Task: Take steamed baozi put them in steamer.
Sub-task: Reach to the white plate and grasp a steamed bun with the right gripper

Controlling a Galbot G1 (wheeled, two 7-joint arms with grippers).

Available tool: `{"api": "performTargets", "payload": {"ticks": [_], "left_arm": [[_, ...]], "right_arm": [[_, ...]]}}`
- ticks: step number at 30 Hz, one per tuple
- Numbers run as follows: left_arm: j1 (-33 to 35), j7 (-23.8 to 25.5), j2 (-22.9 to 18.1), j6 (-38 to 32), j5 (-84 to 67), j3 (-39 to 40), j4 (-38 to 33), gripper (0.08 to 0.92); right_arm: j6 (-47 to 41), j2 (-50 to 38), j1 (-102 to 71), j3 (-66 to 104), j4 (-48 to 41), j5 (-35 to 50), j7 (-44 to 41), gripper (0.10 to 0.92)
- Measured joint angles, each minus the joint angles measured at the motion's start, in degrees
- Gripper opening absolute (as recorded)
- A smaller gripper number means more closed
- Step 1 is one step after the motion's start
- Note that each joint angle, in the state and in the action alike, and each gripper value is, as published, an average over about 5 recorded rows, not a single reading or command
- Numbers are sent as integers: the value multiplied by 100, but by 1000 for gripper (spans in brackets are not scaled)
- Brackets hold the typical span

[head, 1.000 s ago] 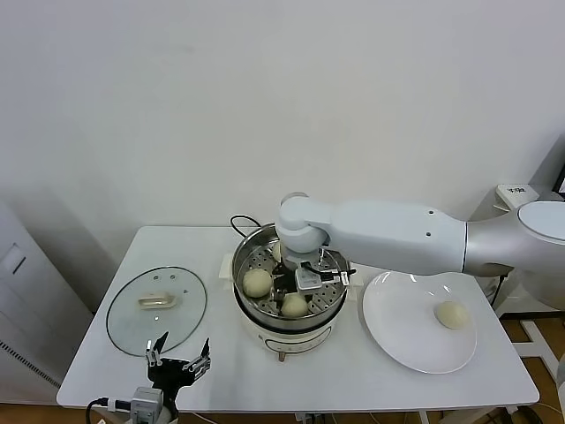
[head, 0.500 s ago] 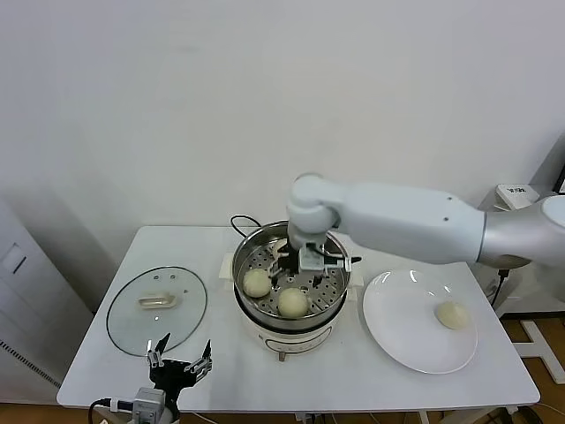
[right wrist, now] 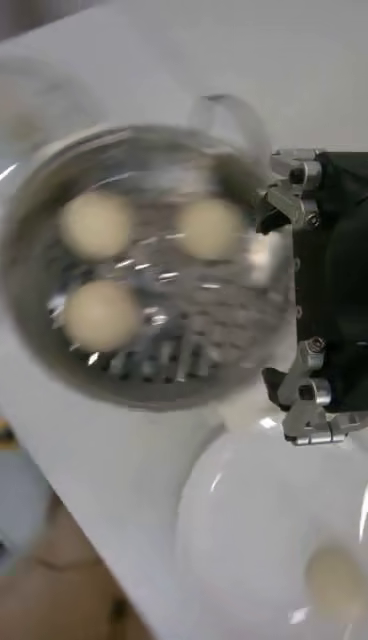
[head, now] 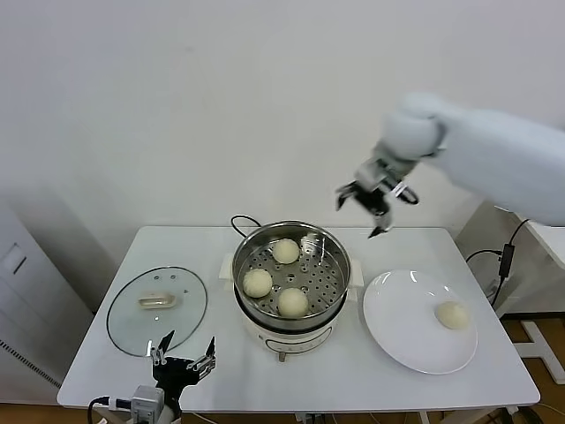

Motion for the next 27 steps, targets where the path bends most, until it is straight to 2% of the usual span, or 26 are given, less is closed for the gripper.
{"api": "performTargets", "payload": {"ticks": [5,10,27], "left_arm": [[-11,24,0,25,-138,-17,-4,823],[22,43,0,32,-229,0,52,823],[202,57,0,76,-318,-104,44,823]], "right_arm": [[-496,-567,-201,249,-285,-53,-76,823],[-618,-854,-858,868,-558,-359,-130,823],[156,-744,-3771,3146,-1438,-1922,-147,823]]}}
